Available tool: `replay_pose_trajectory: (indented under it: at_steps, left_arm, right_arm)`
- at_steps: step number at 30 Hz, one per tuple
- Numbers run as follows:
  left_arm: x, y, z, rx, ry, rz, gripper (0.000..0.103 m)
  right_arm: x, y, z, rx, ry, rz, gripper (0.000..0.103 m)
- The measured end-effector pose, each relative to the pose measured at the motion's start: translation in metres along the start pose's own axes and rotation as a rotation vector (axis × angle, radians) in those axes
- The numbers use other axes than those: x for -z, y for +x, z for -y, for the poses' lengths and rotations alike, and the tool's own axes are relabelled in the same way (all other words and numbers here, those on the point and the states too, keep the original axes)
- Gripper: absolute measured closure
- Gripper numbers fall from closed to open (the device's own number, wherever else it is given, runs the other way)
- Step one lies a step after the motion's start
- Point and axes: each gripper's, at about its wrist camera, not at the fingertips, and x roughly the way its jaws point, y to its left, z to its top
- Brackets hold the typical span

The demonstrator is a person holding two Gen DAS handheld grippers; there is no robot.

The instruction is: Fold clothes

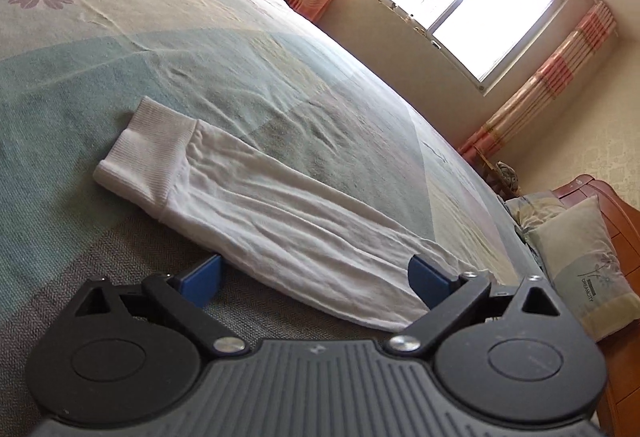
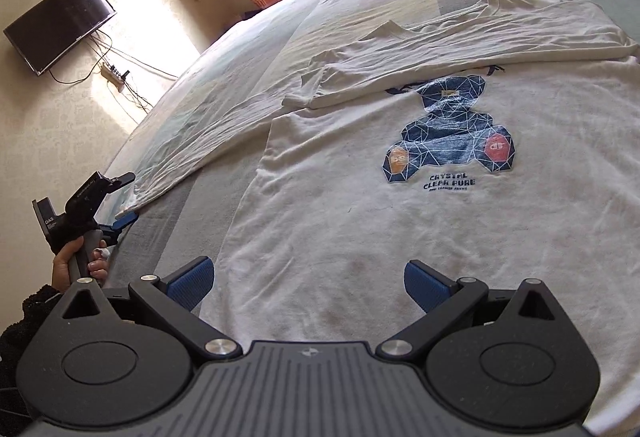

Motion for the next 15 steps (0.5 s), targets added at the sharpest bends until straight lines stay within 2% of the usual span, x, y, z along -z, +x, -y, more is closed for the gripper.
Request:
replay_pose_trajectory:
  at_steps: [12,15]
  left_arm:
    - [-0.007,0.025,0.012,-0.070,-0.009,0.102,0.001]
    - [-0.005,0.028,0.007,-0.069,-0.107,0.157,0.001]
  right_arm:
    - [0.001,0.010,-0.018,0.023,-0.051,-0.017,0.000]
    - [0.003,0.010,-0.024,0.012,-0.066,-0.014,0.000]
